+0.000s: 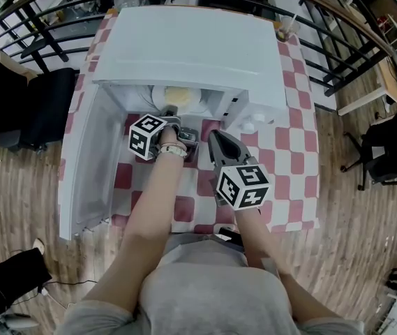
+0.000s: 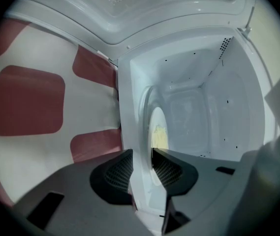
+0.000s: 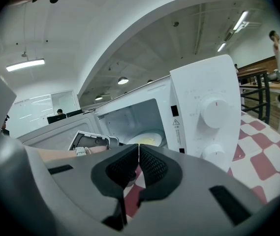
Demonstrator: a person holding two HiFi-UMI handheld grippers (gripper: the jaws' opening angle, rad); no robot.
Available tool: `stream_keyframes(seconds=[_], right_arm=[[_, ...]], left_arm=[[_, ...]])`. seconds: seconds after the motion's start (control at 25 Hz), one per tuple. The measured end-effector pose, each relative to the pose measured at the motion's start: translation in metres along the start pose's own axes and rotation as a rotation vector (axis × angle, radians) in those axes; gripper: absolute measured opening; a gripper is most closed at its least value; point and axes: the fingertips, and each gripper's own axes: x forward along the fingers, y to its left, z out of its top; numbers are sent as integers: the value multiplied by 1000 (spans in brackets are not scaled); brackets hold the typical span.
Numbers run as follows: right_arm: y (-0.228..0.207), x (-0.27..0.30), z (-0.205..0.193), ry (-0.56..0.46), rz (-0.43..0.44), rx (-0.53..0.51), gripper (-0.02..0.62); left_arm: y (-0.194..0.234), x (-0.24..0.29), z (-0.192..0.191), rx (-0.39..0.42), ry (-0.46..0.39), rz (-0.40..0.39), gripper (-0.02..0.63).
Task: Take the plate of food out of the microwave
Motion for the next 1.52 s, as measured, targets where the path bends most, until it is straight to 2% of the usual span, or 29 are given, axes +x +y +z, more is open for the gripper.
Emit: stream_keyframes(seconds=[0.48,0.56,0.72,0.88,1.36,1.52], right_arm=[[-2,-4,0,-8,-14,13,28],[-1,-5,1,-10,-15,13,28],[1,-6,2,-13,-14,14,28],[3,-9,2,-16,-13,13,28],[10,-12,7,-35,-6,4,26],[12,-19,15,-80,-8,-6,26]], left_arm=[[-6,-8,3,10,1,-7,80],[-10,-10,3,16,1,-13,35],[-13,-13,5,19,1,-39,17],[-17,-16,4,48,5,-82,11],[-26,-25,-1,47,18,-178,11],[-31,-32,-4,48,15,-202,11]])
